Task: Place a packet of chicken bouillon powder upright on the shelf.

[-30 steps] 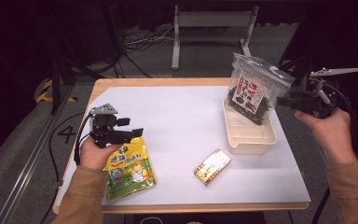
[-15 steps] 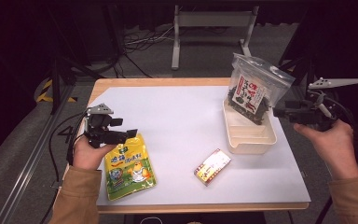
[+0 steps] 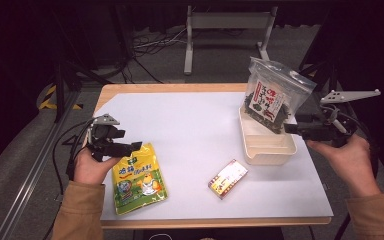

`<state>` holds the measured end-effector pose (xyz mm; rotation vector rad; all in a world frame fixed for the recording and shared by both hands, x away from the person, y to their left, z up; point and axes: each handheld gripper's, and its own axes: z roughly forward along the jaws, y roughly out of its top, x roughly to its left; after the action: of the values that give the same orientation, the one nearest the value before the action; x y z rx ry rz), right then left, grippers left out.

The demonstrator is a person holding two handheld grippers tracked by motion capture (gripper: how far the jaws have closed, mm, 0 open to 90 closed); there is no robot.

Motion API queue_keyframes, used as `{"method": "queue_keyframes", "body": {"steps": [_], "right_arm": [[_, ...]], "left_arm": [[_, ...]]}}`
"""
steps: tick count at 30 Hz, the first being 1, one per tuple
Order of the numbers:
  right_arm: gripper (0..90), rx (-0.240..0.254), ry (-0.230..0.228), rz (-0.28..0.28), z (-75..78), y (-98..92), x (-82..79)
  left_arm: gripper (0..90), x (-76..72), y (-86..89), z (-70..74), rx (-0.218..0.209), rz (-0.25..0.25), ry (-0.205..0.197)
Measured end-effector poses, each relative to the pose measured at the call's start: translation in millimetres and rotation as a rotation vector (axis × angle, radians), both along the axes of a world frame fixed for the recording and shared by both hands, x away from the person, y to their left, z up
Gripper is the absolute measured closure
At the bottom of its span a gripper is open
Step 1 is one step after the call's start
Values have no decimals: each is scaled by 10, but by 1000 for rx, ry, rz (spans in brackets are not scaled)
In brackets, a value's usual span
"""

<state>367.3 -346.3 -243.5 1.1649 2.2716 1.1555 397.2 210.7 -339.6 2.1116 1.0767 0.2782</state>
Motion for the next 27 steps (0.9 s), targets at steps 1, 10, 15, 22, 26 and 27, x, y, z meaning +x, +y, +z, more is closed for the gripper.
{"method": "queue_keyframes", "body": {"steps": [1, 10, 15, 22, 26, 27], "right_arm": [[371, -5, -3, 7, -16, 15, 1], [369, -11, 4, 62, -113, 138, -6], [366, -22, 2, 96, -149, 230, -26], [359, -32, 3, 141, -214, 360, -17], [355, -36, 11, 157, -253, 421, 13], [353, -37, 12, 162, -263, 436, 21]], "left_arm": [[209, 0, 0, 0, 0, 0, 0], [186, 29, 86, -129, 106, 69, 80], [166, 66, 168, -231, 118, 109, 120], [168, 91, 288, -410, 137, 169, 218], [174, 89, 308, -471, 146, 185, 264], [176, 87, 330, -495, 150, 191, 275]]}}
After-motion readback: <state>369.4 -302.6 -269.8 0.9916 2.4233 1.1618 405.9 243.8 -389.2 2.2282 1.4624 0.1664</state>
